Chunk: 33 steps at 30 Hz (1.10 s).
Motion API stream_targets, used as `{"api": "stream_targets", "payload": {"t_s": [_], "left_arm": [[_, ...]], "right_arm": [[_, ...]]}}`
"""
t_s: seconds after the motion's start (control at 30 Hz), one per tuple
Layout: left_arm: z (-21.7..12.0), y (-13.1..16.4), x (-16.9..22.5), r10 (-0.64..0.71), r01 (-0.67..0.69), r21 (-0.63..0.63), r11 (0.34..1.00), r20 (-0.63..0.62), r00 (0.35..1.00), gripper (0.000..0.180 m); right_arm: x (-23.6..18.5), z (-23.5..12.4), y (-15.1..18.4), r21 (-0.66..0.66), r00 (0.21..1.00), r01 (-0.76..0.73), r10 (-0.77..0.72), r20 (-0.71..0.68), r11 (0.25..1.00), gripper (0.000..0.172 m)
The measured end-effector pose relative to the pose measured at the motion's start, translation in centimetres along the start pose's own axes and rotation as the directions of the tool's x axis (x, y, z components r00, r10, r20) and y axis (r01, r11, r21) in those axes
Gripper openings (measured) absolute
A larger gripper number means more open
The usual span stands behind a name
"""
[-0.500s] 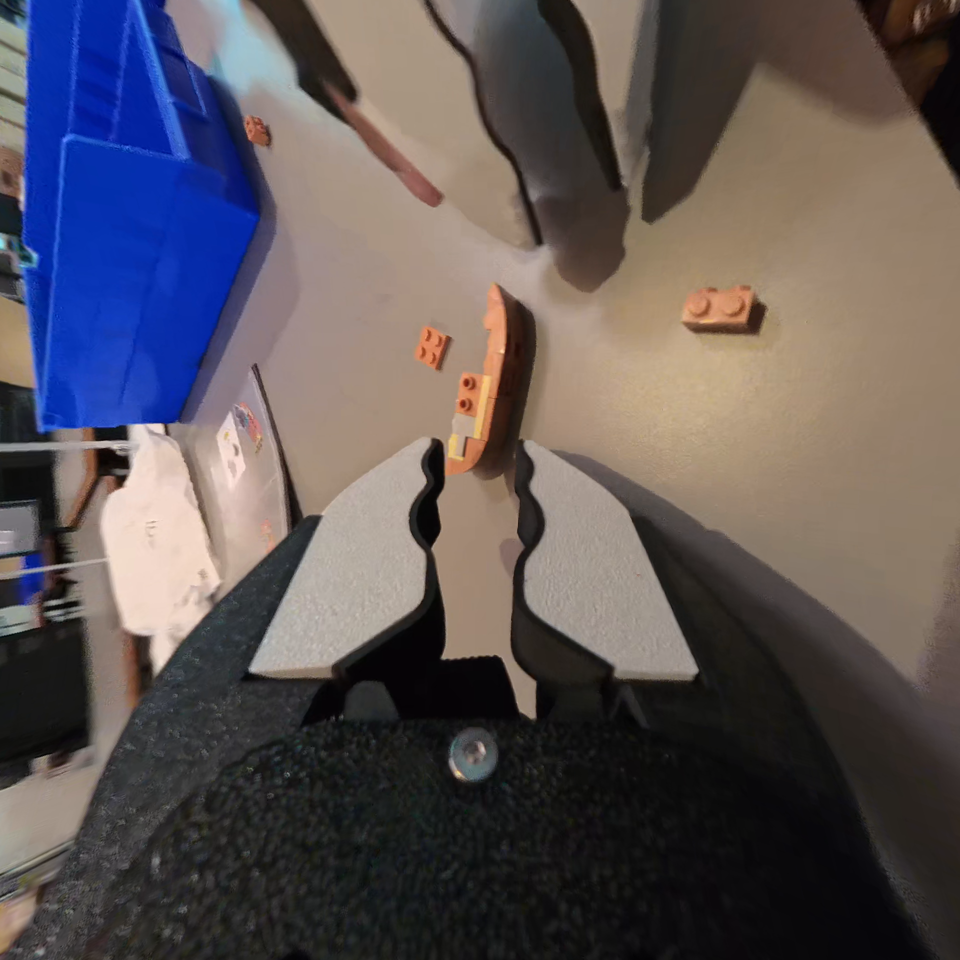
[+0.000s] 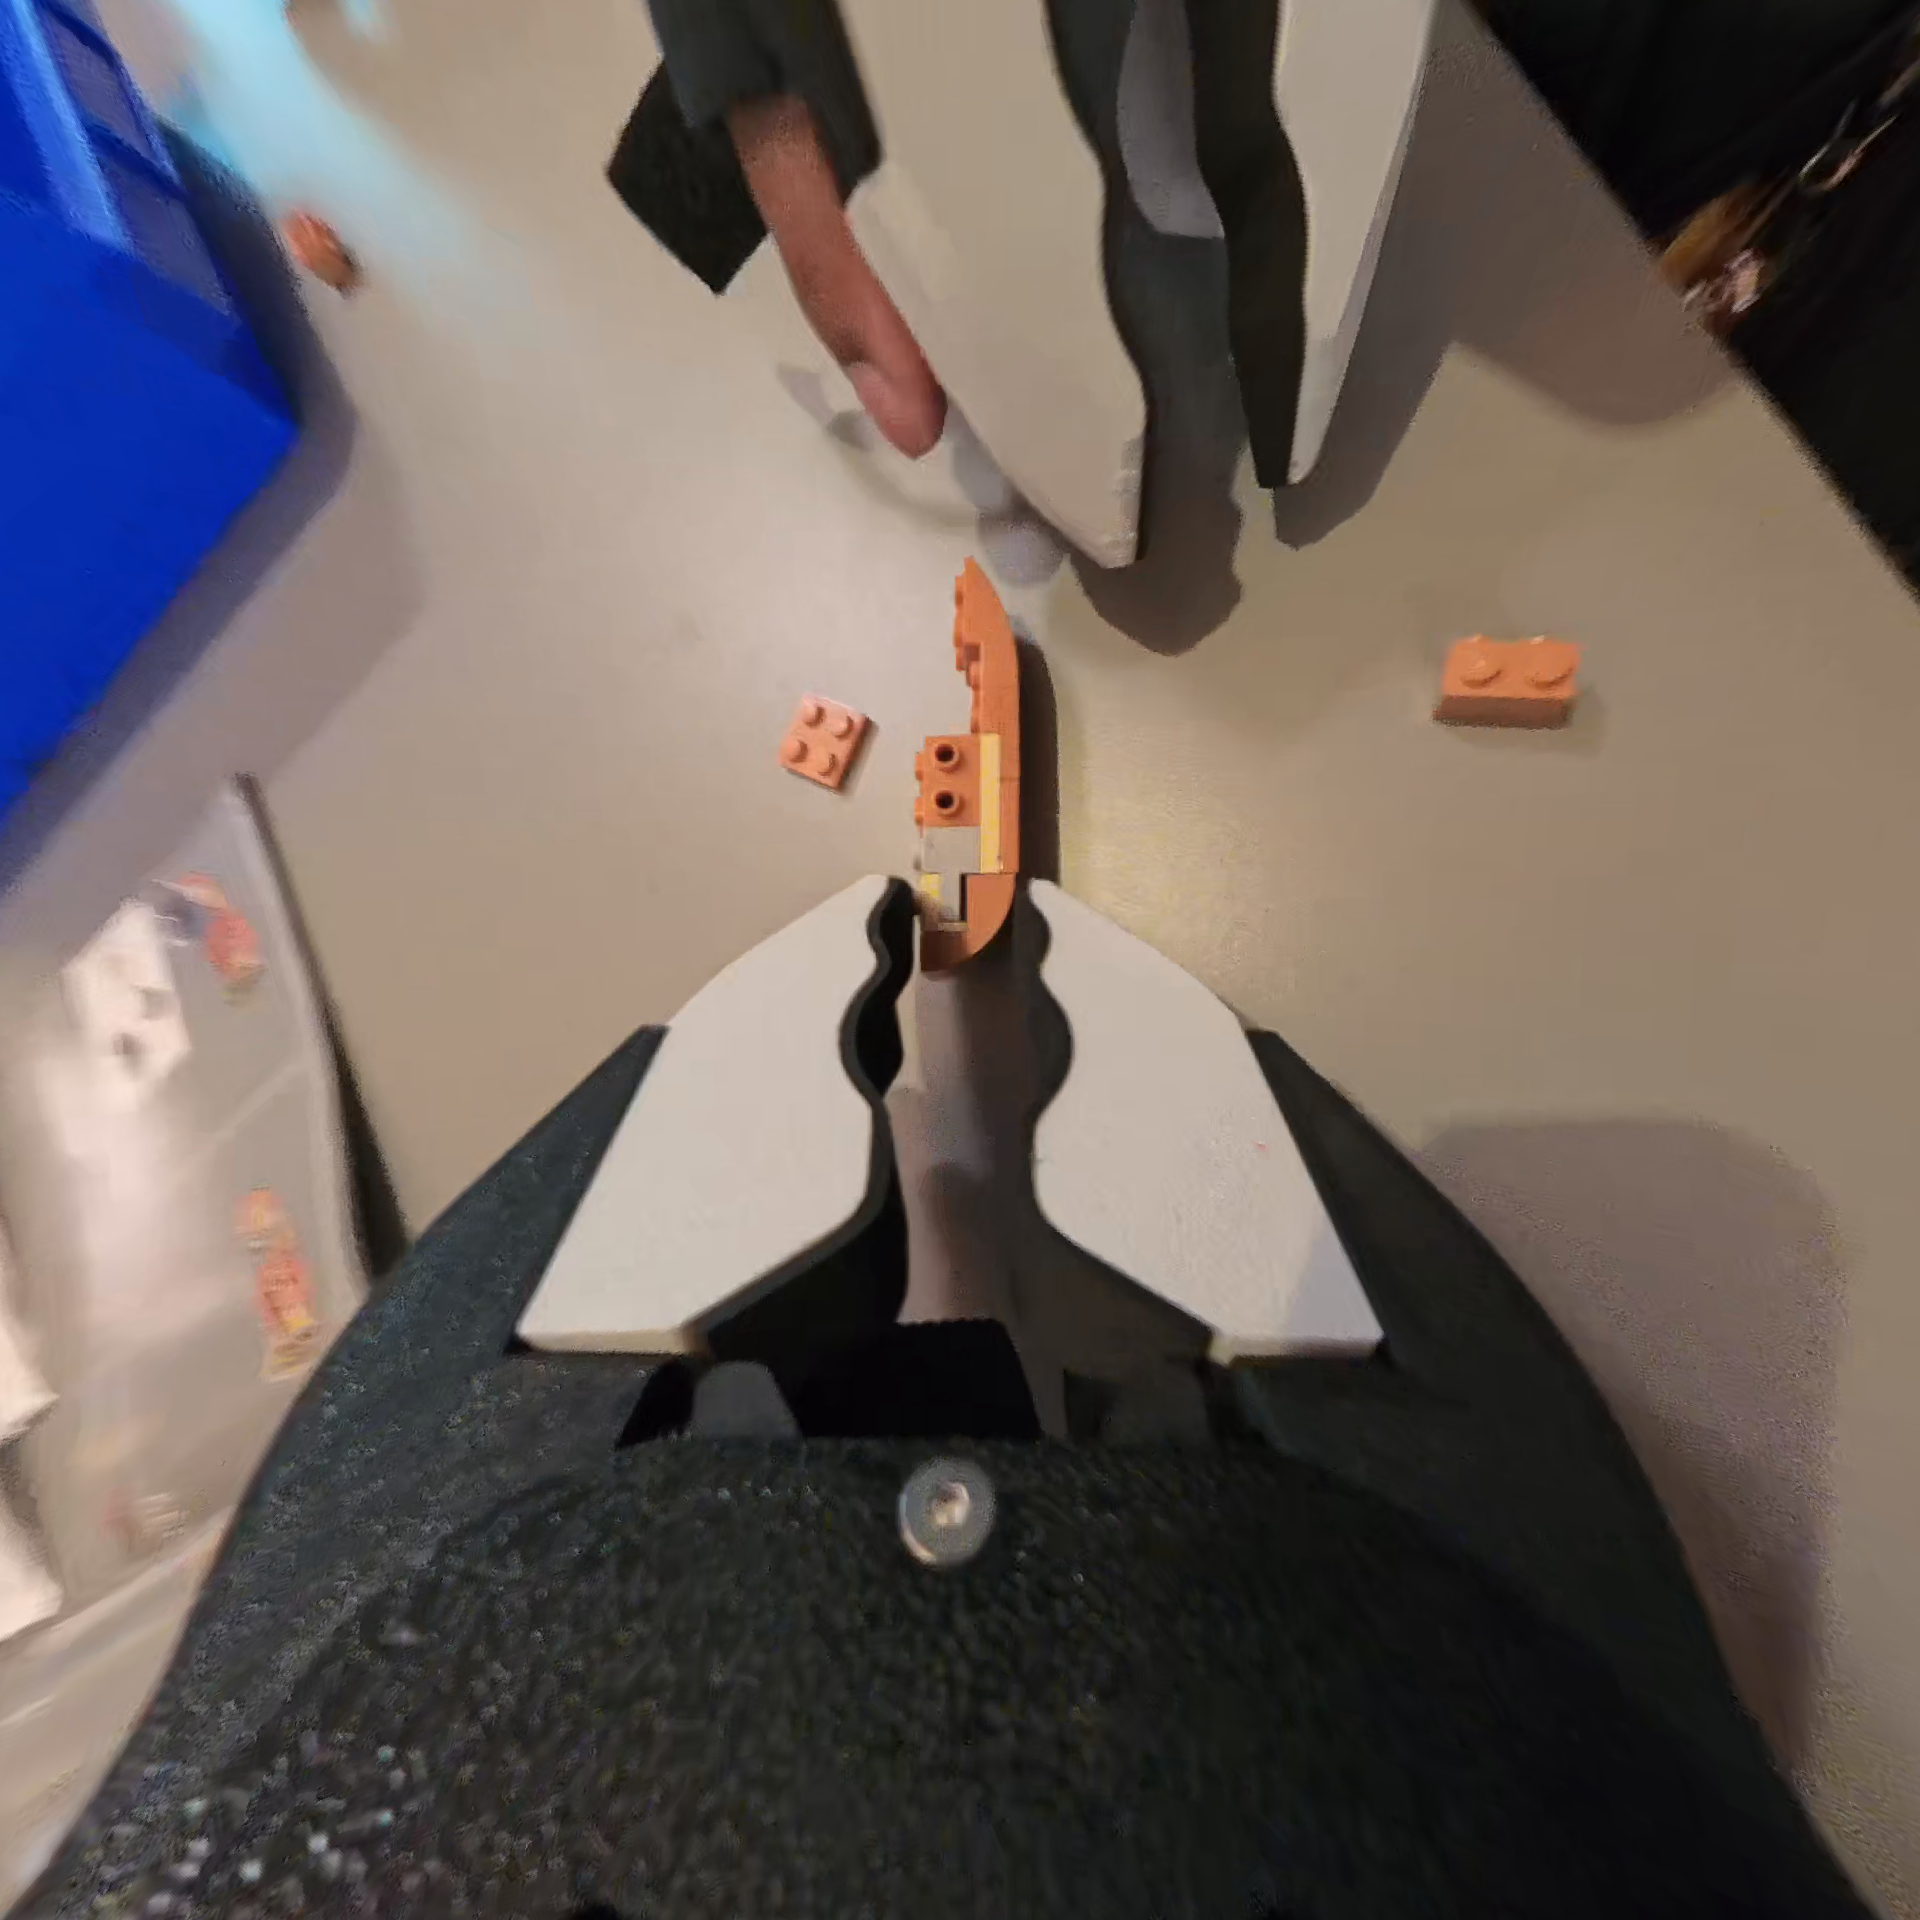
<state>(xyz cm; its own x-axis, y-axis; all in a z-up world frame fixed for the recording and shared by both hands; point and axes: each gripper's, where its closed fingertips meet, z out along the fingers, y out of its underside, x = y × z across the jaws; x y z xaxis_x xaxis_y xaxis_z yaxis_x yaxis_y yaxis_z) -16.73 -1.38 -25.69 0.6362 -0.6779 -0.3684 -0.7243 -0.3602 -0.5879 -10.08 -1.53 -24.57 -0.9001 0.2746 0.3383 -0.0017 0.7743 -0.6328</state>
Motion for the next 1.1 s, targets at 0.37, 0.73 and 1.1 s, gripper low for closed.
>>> {"api": "stream_targets", "payload": {"t_s": [0.37, 0.73, 1.1], "left_arm": [[0.0, -3.3, -2.5, 0.353, -0.354, -0.069, 0.933, 0.377, 0.856, 0.018], [0.8, -3.5, -1.8, 0.406, -0.413, -0.068, 0.908, 0.387, 0.828, 0.024], [0.6, -2.0, 0.3, -0.025, 0.019, 0.077, 0.997, 0.072, 0.997, 0.034]], "right_arm": [[5.0, -2.2, 1.8, 0.113, 0.894, -0.427, 0.438, -0.097, 0.897, 0.034], [4.8, -0.7, 2.3, 0.07, 0.872, -0.488, 0.49, -0.013, 0.87, 0.021], [4.4, 1.2, 1.6, -0.084, 0.987, -0.077, 0.064, -0.149, 0.993, 0.021]]}}
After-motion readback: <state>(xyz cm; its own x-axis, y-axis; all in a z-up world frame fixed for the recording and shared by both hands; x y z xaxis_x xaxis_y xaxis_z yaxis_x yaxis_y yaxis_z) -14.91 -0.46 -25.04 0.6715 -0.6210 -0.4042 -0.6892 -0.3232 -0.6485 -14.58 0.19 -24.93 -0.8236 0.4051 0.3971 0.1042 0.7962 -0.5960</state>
